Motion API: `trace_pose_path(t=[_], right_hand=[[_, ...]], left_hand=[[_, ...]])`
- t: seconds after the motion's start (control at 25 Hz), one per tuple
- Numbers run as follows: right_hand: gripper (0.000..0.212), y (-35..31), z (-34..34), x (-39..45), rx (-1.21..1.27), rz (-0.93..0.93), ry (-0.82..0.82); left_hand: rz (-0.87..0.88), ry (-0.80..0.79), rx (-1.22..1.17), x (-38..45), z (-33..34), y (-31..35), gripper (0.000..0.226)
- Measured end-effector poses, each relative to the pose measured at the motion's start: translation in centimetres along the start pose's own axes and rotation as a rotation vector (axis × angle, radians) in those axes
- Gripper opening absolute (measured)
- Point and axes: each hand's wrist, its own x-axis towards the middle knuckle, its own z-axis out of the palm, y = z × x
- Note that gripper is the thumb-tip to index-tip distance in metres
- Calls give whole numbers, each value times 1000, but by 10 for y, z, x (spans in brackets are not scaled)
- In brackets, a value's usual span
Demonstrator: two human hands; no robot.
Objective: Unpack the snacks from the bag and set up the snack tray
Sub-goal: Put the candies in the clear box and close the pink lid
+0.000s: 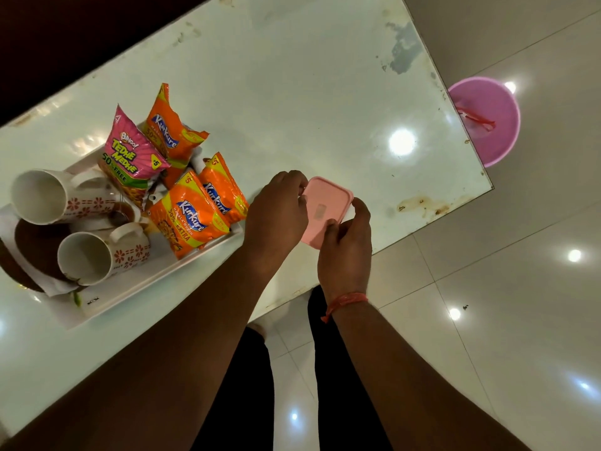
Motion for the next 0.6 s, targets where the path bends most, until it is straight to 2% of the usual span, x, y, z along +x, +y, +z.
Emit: trace_pose_path(t=[0.24, 0.44, 0.6], right_hand=[[47, 10, 1, 9, -84, -11, -21], [59, 18, 4, 11, -152, -108, -26], [60, 23, 10, 11, -182, -132, -71]], left_hand=[[2, 10, -30, -4, 6, -1, 21], [30, -20, -2, -1, 9, -4, 34], [72, -42, 34, 1, 13, -10, 39]])
